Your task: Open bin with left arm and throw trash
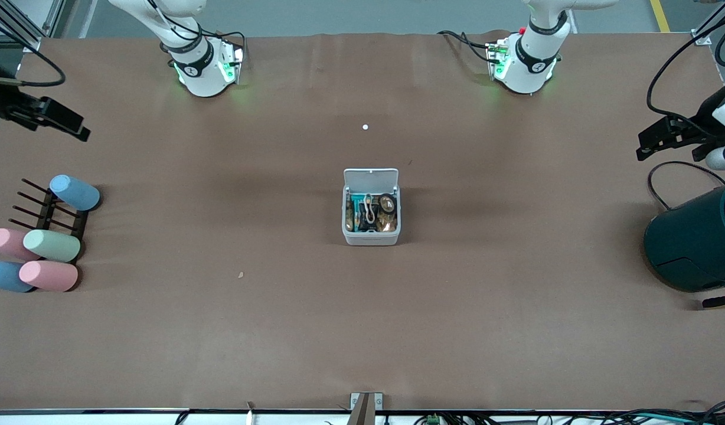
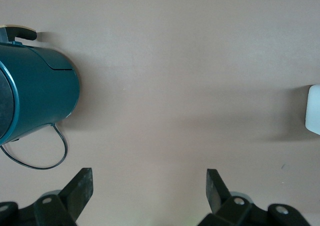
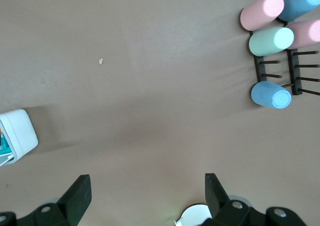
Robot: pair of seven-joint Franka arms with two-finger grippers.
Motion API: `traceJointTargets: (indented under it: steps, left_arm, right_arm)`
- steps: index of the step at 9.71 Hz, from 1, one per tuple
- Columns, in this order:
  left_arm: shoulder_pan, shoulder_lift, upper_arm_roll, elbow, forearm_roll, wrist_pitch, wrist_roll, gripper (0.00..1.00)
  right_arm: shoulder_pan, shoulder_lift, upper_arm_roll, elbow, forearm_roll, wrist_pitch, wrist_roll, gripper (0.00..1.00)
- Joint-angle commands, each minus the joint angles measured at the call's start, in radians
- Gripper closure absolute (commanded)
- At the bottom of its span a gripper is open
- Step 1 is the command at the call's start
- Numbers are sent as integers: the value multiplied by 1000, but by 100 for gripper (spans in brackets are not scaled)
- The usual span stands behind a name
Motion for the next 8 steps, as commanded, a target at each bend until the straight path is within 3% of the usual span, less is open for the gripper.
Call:
traceJointTargets:
  steps: [1,2,3,4,8]
  left_arm:
    - [1,9,1,24,0,-14,-9,0]
    - [1,9,1,24,0,-14,-7,0]
    - [1,9,1,24,0,-14,-7,0]
    - [1,9,1,24,2,-14,-7,0]
    - [-1,9,2,24,3,-14,-10,0]
  right_arm:
    - [-54,2,10,12,-17,-14,-82,0]
    - [-48,2,-4,11,-19,-14,-105,0]
    - [75,-11,-142,4,-25,-14,-110,0]
    - [158,-40,-241,-23,-25,-7,-121,0]
    - [163,-82,-243,-68,-28,2,-197,0]
